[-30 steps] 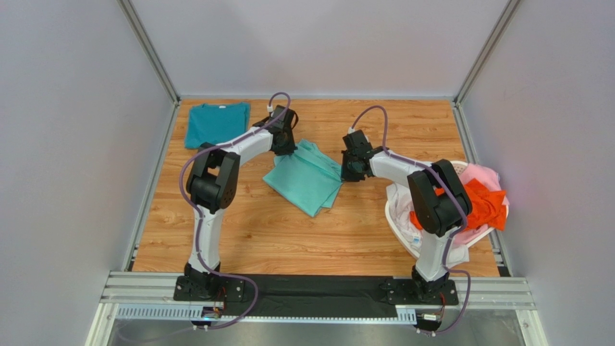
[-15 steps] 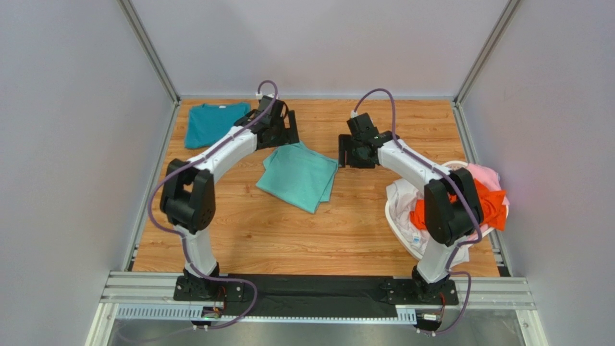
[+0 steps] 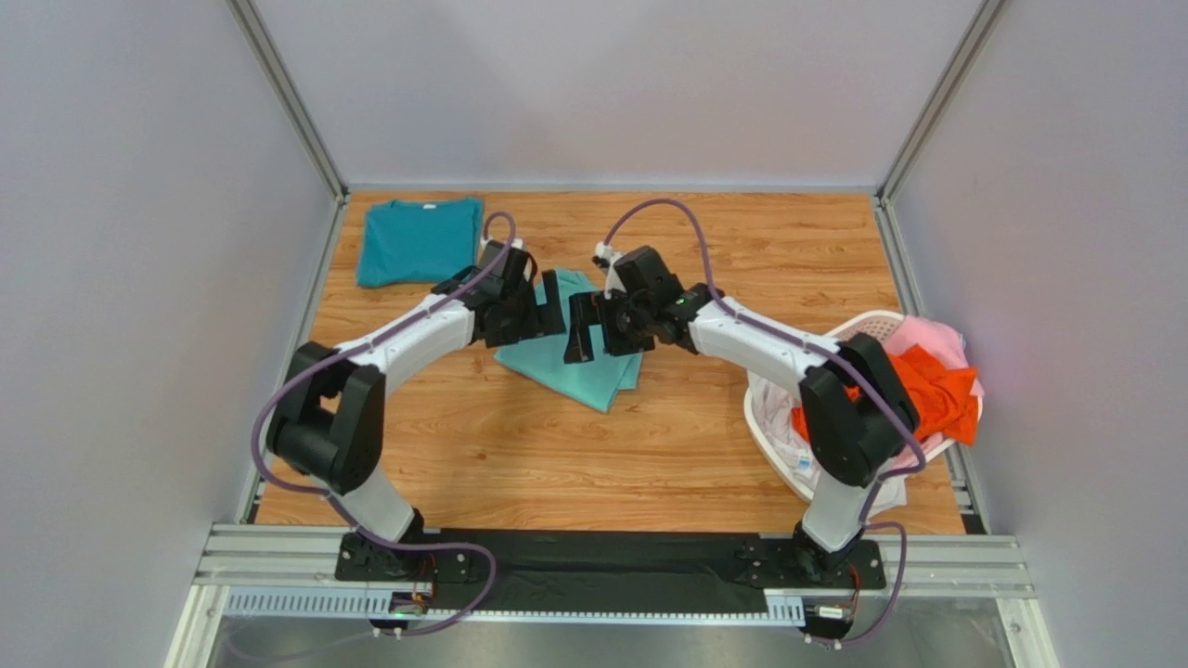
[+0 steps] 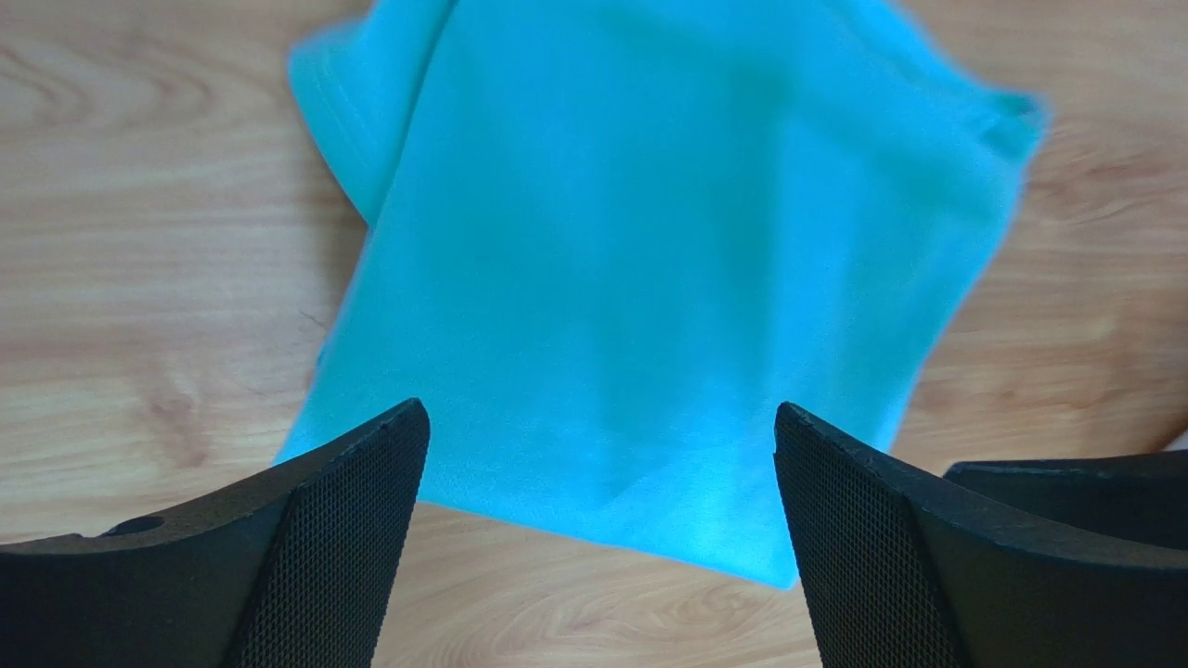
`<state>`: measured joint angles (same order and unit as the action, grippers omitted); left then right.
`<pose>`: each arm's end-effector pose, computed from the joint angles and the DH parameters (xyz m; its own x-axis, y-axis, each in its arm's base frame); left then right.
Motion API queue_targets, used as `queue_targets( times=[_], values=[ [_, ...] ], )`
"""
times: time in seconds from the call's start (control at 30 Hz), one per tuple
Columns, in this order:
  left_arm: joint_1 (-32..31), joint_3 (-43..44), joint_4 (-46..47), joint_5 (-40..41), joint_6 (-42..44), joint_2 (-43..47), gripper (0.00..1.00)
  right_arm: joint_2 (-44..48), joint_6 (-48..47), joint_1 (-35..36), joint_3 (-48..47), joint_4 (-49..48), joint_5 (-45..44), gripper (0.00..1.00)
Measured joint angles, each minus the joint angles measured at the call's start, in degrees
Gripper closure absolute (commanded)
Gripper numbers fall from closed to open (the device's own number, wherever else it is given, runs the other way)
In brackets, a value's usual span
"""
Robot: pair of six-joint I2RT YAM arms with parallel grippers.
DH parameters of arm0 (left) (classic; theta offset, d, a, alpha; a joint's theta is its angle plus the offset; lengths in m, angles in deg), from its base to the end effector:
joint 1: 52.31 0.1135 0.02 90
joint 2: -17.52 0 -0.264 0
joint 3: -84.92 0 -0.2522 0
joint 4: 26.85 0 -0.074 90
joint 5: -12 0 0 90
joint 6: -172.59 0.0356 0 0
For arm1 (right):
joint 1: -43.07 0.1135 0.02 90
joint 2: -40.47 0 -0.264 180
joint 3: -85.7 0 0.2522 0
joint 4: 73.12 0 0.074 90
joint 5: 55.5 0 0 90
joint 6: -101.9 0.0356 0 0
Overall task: Fold and stack the t-shirts
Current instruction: Fold the tshirt
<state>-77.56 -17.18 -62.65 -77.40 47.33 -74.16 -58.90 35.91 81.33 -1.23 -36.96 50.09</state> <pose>0.3111 -0.1463 0.2339 -0.8049 -0.2586 -0.5340 -0.0542 0.9283 -0.3678 0.2931 0.2434 0.2384 -0.8375 -0.1613 -0.5221 -0.4327 0.7793 0.4532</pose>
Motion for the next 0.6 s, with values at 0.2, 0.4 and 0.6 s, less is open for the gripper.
queue_targets(
  times=[0.2, 0.4, 0.6],
  values=[
    [0.0, -0.7, 0.1, -3.1, -1.1, -9.3, 0.00, -10.6, 1.1, 1.2, -0.1, -1.5, 3.1, 0.00],
    [0.3, -1.8, 1.9, -5.3, -2.2, -10.0, 0.00, -11.6, 1.7, 0.8, 0.6, -3.4, 4.0, 0.00],
    [-0.3, -11.4, 7.2, -8.3, -5.1, -2.8, 0.00, -7.4, 1.7, 0.8, 6.7, -6.3, 3.9, 0.00]
  ],
)
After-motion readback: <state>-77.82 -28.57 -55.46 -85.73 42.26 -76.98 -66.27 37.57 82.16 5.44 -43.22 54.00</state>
